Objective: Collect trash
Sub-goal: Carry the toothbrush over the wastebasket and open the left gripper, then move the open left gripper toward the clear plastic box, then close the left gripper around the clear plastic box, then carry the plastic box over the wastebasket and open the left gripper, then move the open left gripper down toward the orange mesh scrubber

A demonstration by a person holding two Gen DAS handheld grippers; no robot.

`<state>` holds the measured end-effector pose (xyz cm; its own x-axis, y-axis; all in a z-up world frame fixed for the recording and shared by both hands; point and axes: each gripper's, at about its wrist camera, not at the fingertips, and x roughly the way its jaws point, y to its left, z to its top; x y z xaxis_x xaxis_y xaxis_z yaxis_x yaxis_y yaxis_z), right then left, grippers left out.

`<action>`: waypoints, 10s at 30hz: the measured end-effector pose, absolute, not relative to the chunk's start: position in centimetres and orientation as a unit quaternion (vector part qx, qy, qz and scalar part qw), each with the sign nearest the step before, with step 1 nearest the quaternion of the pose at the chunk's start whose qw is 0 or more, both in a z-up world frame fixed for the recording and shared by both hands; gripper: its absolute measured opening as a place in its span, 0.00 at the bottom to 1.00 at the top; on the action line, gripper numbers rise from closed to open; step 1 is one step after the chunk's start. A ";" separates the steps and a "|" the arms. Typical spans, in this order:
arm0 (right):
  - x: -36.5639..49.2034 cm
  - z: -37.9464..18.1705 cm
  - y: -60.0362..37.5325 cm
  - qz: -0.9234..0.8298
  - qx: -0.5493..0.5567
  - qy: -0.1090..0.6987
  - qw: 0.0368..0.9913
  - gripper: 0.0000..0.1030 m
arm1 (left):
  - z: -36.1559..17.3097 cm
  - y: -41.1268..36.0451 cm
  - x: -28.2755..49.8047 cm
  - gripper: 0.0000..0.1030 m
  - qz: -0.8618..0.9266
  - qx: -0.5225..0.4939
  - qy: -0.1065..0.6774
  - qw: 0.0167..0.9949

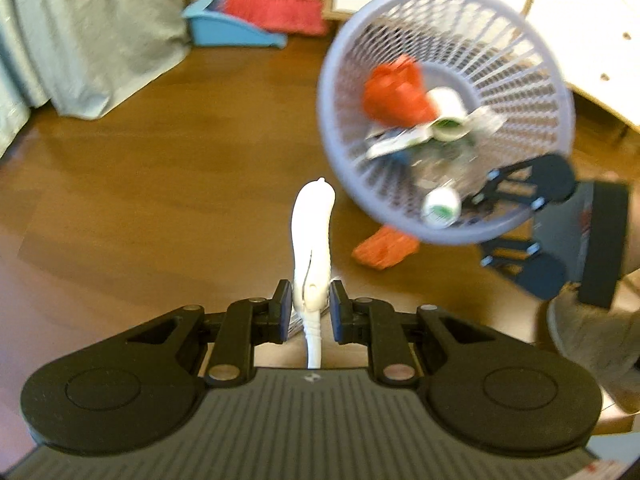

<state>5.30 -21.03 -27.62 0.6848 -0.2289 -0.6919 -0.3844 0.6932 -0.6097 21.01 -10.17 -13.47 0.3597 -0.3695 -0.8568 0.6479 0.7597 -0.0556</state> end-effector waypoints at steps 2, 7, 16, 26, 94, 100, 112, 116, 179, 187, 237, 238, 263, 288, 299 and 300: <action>5.3 -27.6 -21.0 0.047 -0.388 0.394 0.832 0.05 | -12.7 -11.3 21.0 0.15 -0.331 0.142 0.467 0.808; 5.2 -27.5 -20.9 0.046 -0.385 0.393 0.834 0.05 | -11.2 -14.3 21.0 0.15 -0.375 0.141 0.455 0.795; 5.1 -27.4 -20.9 0.045 -0.380 0.391 0.837 0.05 | -10.1 -21.5 24.2 0.15 -0.414 0.096 0.426 0.799; 5.0 -27.4 -20.8 0.042 -0.373 0.389 0.841 0.05 | -10.6 -19.4 25.0 0.55 -0.360 0.065 0.409 0.836; 5.2 -27.2 -21.3 0.041 -0.376 0.393 0.838 0.05 | -24.2 -12.2 24.3 0.98 -0.150 0.054 0.549 0.821; 5.1 -27.1 -21.4 0.040 -0.375 0.393 0.839 0.05 | -26.1 -13.0 25.5 0.97 -0.128 0.045 0.571 0.810; 5.1 -27.1 -21.4 0.040 -0.375 0.393 0.839 0.05 | -26.8 -11.3 25.8 0.82 -0.170 0.120 0.586 0.783; 5.1 -27.1 -21.4 0.040 -0.375 0.393 0.839 0.05 | -26.9 -10.5 24.8 0.82 -0.206 0.175 0.581 0.768; 5.4 -27.4 -21.5 0.040 -0.380 0.394 0.836 0.05 | -21.0 -6.7 22.5 0.81 -0.296 0.265 0.532 0.748; 5.4 -27.4 -21.5 0.040 -0.380 0.394 0.836 0.05 | -18.5 -8.1 21.0 0.81 -0.355 0.313 0.469 0.746; 4.0 -25.9 -21.7 0.030 -0.324 0.386 0.863 0.04 | -7.5 -25.2 23.3 0.97 -0.483 0.214 0.299 0.795; 3.9 -25.9 -21.7 0.031 -0.324 0.386 0.863 0.04 | -7.7 -24.3 23.7 0.97 -0.471 0.214 0.307 0.799; 4.9 -25.5 -23.1 -0.017 -0.337 0.409 0.848 0.04 | -19.3 -13.1 22.1 0.95 -0.383 0.253 0.444 0.769; 4.8 -24.6 -24.7 -0.047 -0.325 0.423 0.845 0.02 | -22.7 -14.9 22.2 0.91 -0.409 0.272 0.466 0.736; 4.5 -24.6 -24.6 -0.042 -0.326 0.420 0.846 0.02 | -24.5 -18.4 21.5 0.84 -0.464 0.319 0.435 0.702; 4.5 -24.6 -24.6 -0.042 -0.326 0.420 0.846 0.02 | -24.6 -18.8 21.5 0.83 -0.468 0.323 0.434 0.699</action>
